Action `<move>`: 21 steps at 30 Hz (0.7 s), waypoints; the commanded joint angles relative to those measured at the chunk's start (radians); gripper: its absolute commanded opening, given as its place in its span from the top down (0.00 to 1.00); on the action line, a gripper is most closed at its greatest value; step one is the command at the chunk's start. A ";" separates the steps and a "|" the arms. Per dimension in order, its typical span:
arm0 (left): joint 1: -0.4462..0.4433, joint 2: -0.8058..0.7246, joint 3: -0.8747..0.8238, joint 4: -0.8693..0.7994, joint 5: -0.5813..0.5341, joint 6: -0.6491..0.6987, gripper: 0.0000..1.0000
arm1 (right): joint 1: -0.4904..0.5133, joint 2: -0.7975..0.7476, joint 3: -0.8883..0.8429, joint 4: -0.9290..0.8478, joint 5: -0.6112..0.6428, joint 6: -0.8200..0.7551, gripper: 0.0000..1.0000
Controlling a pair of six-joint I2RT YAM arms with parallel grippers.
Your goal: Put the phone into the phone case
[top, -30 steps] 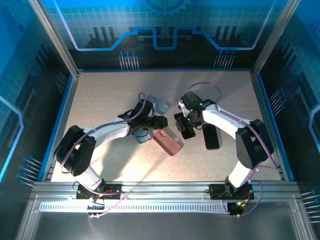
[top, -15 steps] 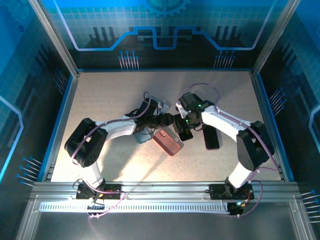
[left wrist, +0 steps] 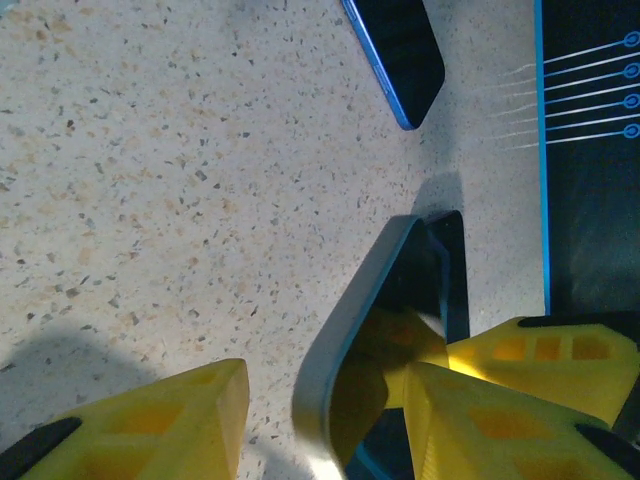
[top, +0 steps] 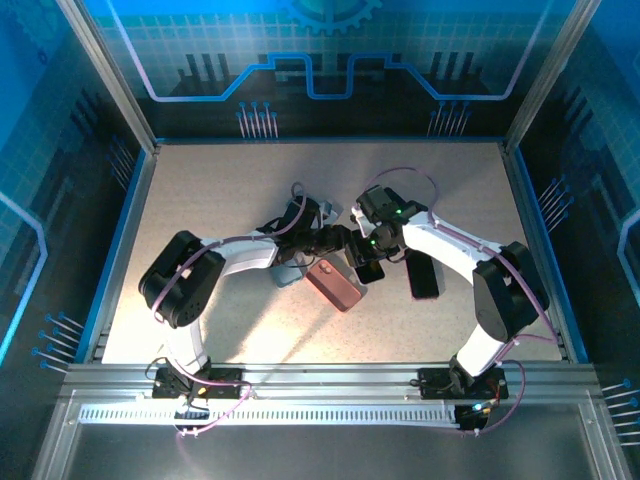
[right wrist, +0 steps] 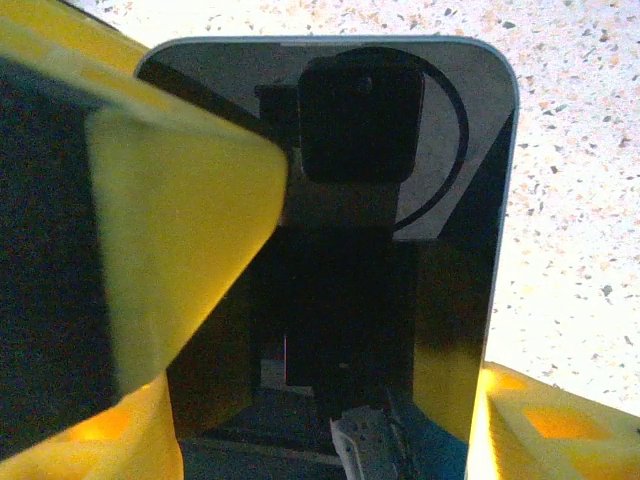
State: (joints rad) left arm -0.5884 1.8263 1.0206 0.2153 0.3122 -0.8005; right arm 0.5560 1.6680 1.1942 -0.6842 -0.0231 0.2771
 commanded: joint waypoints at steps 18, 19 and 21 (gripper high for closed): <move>-0.019 0.015 0.032 0.022 0.028 -0.022 1.00 | 0.015 -0.036 0.032 0.000 -0.041 0.036 0.46; -0.019 0.011 0.030 0.024 0.027 -0.022 1.00 | 0.014 -0.036 0.030 0.001 -0.042 0.038 0.47; -0.019 0.000 0.028 0.024 0.024 -0.022 1.00 | 0.012 -0.040 0.022 0.009 -0.046 0.044 0.47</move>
State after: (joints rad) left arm -0.6018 1.8355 1.0317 0.2283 0.3275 -0.8295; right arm 0.5674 1.6531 1.2041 -0.6788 -0.0597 0.3122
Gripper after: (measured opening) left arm 0.068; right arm 0.538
